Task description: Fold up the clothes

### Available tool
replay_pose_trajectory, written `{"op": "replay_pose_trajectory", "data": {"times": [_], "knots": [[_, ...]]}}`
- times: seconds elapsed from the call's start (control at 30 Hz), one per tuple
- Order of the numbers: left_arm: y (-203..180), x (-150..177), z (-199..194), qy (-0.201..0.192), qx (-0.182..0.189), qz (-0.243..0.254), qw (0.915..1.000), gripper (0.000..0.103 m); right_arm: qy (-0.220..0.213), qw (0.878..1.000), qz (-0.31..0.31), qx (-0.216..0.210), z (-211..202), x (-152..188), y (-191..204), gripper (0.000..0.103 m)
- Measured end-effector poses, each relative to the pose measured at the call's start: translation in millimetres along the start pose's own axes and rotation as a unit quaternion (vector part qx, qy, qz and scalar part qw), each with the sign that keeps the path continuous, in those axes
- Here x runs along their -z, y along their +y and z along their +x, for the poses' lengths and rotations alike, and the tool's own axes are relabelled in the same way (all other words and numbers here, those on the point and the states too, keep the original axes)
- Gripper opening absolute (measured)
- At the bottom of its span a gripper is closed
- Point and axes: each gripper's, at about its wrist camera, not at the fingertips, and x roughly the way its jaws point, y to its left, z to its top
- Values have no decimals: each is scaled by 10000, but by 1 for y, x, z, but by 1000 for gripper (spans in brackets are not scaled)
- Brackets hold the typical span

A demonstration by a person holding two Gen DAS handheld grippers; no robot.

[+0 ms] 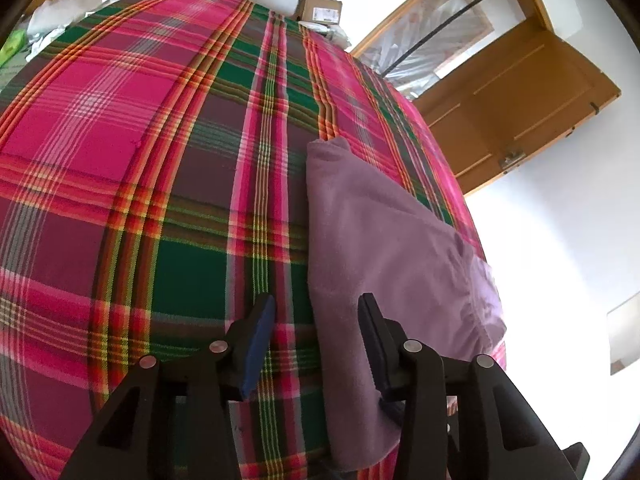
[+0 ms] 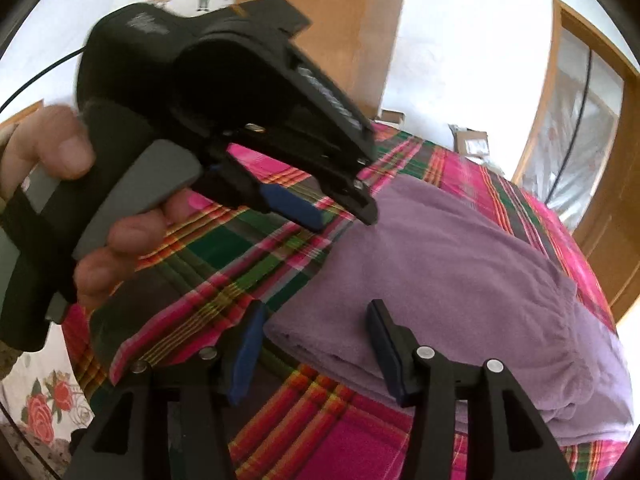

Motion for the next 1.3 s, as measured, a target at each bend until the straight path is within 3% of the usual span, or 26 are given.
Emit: {"op": "replay_pose_trajectory", "data": {"times": [0.2, 0.27, 0.37, 0.6, 0.77, 0.9, 1.3], "knots": [[0, -4, 2, 50, 96, -88, 9999, 46, -62, 9999, 13, 105, -2, 3, 2, 41], [1, -4, 2, 54, 117, -111, 9999, 46, -109, 9998, 75, 124, -6, 3, 1, 24], [2, -5, 2, 74, 157, -164, 9997, 47, -202, 9995, 156, 170, -13, 2, -3, 17], [6, -6, 3, 192, 401, -459, 9980, 56, -291, 9990, 300, 132, -25, 1, -8, 14], [2, -5, 5, 339, 462, -479, 9972, 57, -382, 9984, 418, 92, -35, 1, -12, 14], [3, -7, 14, 570, 752, -804, 9923, 57, -454, 9976, 513, 60, -43, 1, -15, 14], [-7, -23, 39, 689, 1135, -878, 9872, 55, -498, 9964, 686, -97, -44, -3, -28, 14]]}}
